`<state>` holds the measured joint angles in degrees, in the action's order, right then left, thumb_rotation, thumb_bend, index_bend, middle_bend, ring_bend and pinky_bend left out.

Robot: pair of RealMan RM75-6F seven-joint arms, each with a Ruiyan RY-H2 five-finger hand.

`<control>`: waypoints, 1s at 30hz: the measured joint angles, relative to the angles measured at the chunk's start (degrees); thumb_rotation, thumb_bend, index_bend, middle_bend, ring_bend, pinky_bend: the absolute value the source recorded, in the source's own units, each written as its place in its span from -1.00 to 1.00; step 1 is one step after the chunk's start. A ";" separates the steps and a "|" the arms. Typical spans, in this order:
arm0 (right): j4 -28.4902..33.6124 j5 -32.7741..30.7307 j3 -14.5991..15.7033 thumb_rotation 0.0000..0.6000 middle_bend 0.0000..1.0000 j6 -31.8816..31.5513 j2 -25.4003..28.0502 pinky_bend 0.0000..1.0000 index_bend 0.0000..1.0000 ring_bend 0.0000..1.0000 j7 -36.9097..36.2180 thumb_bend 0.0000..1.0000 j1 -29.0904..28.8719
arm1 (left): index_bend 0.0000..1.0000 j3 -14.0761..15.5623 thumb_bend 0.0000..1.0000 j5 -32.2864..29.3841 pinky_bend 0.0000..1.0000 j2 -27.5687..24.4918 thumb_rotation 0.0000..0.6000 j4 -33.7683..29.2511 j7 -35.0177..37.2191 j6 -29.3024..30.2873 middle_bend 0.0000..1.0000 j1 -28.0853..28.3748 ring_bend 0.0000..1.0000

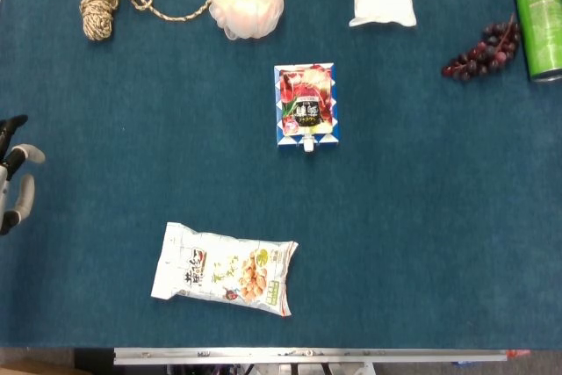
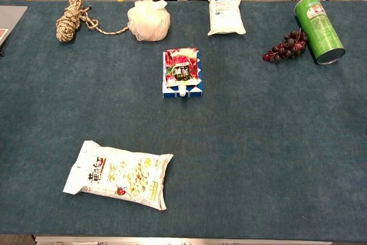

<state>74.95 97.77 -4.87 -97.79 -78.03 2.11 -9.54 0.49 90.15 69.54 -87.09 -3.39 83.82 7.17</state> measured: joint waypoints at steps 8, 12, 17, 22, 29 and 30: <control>0.02 0.65 0.52 1.00 -1.00 0.35 0.06 0.85 -1.00 -0.68 -3.36 1.00 -0.39 | -0.18 -0.03 0.09 -0.01 -0.08 -0.09 1.00 -0.06 0.10 0.08 -0.69 -0.03 -0.68; 0.51 1.68 1.59 1.00 -1.00 0.94 0.67 0.86 -1.00 -0.68 -9.89 1.00 -0.93 | -0.18 -0.07 0.09 -0.14 -0.08 -0.09 1.00 -0.06 0.12 0.04 -0.69 -0.05 -0.68; 0.95 3.87 3.44 1.00 -1.00 1.52 1.44 0.88 -1.00 -0.67 -20.63 1.00 -2.06 | -0.18 -0.28 0.09 -0.60 -0.08 -0.08 1.00 -0.01 0.23 -0.26 -0.69 0.05 -0.68; 2.31 6.96 5.40 1.00 -1.00 2.16 1.96 0.90 -1.00 -0.65 -33.75 1.00 -4.40 | -0.18 -0.21 0.09 -0.28 -0.08 -0.26 1.00 -0.21 0.54 0.13 -0.69 -0.06 -0.68; 6.28 12.45 8.12 1.00 -1.00 4.63 2.53 0.91 -1.00 -0.64 -50.94 1.00 -10.69 | -0.18 -0.48 0.09 -0.36 -0.08 -0.87 1.00 -0.63 1.25 0.65 -0.69 -0.21 -0.68; 6.95 13.20 8.64 1.00 -1.00 5.24 2.63 0.91 -1.00 -0.64 -53.80 1.00 -11.86 | -0.18 -0.46 0.09 -0.29 -0.08 -0.93 1.00 -0.68 1.30 0.70 -0.69 -0.22 -0.68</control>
<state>81.90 110.98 3.77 -92.54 -75.39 -51.69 -21.40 0.04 89.86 68.61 -87.77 -2.09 84.52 6.95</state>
